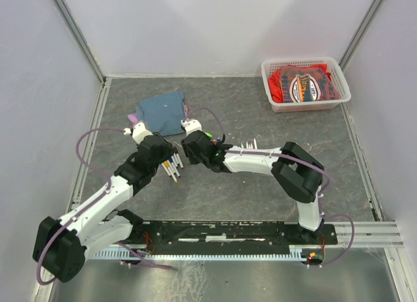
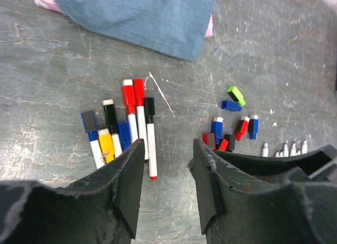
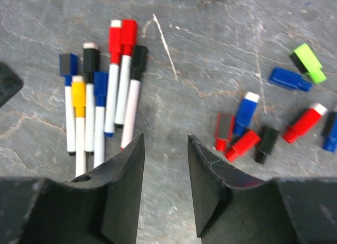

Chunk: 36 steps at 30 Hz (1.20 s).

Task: Open the pen caps
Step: Pick up the pen from the center of the board.

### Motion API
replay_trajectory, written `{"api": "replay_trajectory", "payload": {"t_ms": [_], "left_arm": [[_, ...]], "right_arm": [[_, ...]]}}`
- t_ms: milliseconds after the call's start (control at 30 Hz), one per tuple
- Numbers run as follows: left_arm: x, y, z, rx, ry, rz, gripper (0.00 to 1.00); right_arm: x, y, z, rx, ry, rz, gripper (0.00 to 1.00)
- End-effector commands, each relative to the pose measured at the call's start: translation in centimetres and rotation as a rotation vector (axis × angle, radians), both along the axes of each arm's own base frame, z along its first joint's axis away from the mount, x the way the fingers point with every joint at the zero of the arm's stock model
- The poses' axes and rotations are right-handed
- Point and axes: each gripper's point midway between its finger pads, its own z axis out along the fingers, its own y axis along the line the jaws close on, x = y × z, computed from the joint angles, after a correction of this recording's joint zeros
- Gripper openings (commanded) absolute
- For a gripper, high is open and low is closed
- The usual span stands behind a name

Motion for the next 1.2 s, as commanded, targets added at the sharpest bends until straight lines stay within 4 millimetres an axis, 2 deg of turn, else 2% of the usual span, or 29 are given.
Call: {"api": "replay_trajectory", "payload": {"t_ms": [0,367,833,1167], "left_arm": [[-0.7,2.4,0.7,-0.06,-0.049,0.144,0.48],[-2.2,4.1,-0.6,-0.127,-0.053,0.223,0.45],[-2.5,4.6,-0.8,-0.135,-0.059,0.232,0.44],[-2.4,4.6,-0.6,-0.141,-0.064,0.232,0.43]], "right_arm": [[0.4,3.4,1.2,0.047,0.005,0.023,0.46],[1.2,6.2,0.0,0.034,0.045,0.033,0.47],[1.7,5.8,-2.6,-0.039,0.07,-0.004,0.47],[1.7,5.4,-3.5,-0.068,0.075,-0.019,0.47]]}}
